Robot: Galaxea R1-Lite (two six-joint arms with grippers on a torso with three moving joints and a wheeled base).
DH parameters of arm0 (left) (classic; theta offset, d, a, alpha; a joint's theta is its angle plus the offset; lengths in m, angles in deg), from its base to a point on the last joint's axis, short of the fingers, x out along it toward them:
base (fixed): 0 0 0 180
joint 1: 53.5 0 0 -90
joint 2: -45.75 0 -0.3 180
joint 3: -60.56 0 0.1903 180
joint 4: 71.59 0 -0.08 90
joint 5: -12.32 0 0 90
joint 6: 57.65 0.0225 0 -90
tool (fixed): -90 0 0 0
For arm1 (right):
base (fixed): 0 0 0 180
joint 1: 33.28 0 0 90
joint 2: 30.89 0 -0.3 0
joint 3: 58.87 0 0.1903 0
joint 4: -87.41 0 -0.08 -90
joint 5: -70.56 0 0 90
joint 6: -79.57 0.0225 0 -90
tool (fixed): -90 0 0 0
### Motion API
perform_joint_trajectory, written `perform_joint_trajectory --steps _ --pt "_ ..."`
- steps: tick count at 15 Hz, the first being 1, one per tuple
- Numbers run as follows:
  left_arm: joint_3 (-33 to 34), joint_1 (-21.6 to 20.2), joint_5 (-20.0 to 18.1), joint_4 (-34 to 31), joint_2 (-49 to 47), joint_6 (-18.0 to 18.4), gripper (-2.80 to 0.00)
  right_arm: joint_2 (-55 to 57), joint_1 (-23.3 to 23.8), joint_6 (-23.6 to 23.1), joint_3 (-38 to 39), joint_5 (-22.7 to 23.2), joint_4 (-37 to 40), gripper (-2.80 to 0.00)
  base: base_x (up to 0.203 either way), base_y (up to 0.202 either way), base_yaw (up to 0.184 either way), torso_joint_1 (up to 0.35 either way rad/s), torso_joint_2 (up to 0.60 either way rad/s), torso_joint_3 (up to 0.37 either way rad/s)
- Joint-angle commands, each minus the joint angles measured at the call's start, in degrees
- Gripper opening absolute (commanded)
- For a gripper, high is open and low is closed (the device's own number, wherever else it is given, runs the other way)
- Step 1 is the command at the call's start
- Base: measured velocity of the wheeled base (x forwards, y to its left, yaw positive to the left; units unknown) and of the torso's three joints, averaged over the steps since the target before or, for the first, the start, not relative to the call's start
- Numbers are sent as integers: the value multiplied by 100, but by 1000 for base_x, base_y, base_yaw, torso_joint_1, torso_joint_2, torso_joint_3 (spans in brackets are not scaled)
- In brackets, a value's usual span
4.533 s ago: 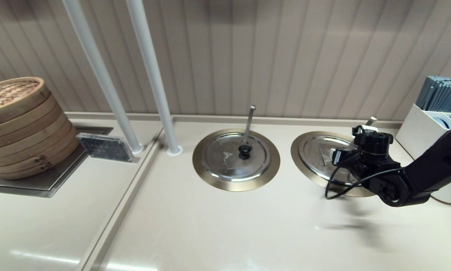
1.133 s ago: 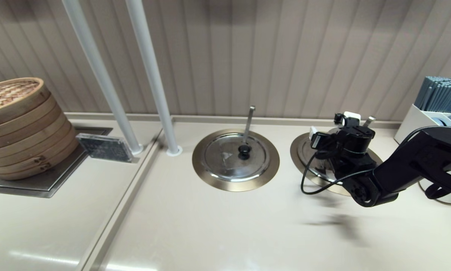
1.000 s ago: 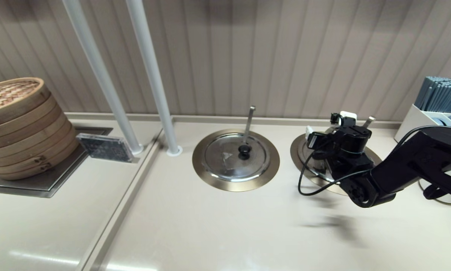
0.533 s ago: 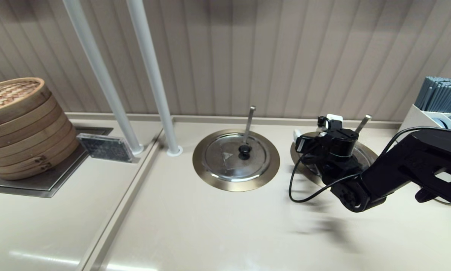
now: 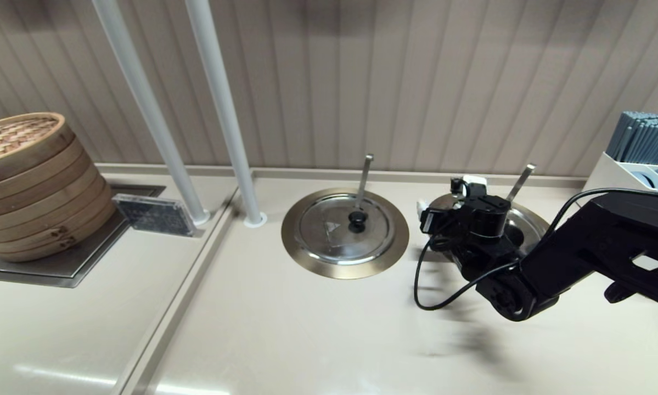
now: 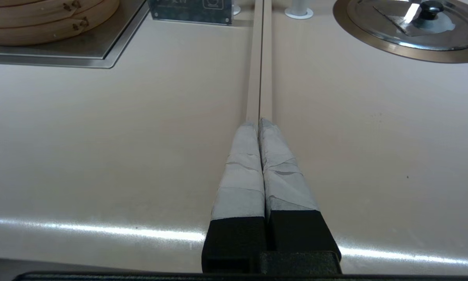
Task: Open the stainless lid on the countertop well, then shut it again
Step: Stir with a spoon
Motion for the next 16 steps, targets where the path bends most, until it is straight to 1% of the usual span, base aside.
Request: perform_joint_trajectory --steps 1,3,7,10,13,15,16 --pt "-1 0 0 1 0 -2 -280 -249 -240 -7 200 -10 -92 0 0 0 0 0 0 0" --pt "-1 0 0 1 0 -3 -280 -323 -376 -7 329 -35 -91 0 0 0 0 0 0 0" --pt "5 0 0 1 0 4 -280 -342 -347 -130 413 -71 -115 0 0 0 0 0 0 0" --pt "2 0 0 1 6 4 -280 -395 -352 -165 443 -58 -334 0 0 0 0 0 0 0" --pt "4 0 0 1 0 -3 -280 -955 -521 -142 625 18 -265 0 0 0 0 0 0 0" --pt "-1 0 0 1 0 -3 -280 -1381 -661 -113 729 37 -64 0 0 0 0 0 0 0" --pt "3 0 0 1 0 3 -280 -1476 -729 -15 778 42 122 0 0 0 0 0 0 0"
